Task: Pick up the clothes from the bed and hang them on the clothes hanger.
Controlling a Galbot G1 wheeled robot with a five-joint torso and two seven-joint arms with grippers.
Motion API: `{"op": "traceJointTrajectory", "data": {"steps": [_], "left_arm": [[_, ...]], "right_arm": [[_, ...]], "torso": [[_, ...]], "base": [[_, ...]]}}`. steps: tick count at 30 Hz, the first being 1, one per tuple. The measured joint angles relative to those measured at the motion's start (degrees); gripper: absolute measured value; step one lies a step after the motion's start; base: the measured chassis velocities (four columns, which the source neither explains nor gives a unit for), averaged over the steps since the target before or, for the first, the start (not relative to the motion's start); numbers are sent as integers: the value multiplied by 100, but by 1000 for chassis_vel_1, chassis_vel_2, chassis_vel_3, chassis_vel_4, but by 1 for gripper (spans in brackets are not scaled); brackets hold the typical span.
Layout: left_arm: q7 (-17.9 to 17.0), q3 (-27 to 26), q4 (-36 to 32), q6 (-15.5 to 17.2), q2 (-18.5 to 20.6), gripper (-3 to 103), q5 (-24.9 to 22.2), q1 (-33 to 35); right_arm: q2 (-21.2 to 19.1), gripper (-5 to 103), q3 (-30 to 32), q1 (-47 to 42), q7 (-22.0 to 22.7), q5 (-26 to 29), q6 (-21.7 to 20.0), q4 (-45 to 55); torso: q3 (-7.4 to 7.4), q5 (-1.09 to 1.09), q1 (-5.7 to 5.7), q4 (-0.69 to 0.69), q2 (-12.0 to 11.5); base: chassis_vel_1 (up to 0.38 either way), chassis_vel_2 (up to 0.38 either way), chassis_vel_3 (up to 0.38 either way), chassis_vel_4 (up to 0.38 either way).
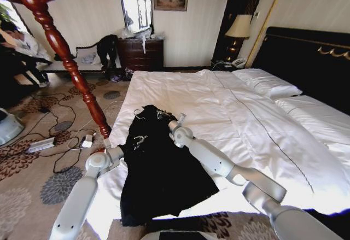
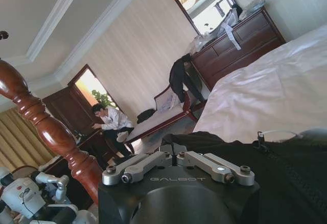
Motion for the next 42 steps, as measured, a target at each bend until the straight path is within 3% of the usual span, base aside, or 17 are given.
{"op": "traceJointTrajectory", "data": {"steps": [10,21,33,38,42], "left_arm": [[219,73,386,-63,-148,18,219,-228],[485,740,1078,-74,-154,18,724,-1177],[642,1235,1394,-142,-8,18,1050,-1530],[671,1325,1497,-162,127,18,1133,-1646],[760,1587,1716,-219,270,18,1351,-1874]], "right_arm": [[-108,0,36,-230,19,2,21,140],[-93,0,-157,-506,94,-83,117,423],[59,0,-263,-520,137,-448,106,223],[100,16,-180,-565,180,-520,40,142],[-168,32,-253,-693,109,-596,90,446]], "torso": [[0,0,0,0,1],[0,0,0,0,0],[0,-1,0,1,0],[0,0,0,2,0],[0,0,1,-2,0]], "base": [[0,0,0,0],[0,0,0,0],[0,0,0,0],[0,0,0,0],[0,0,0,0]]}}
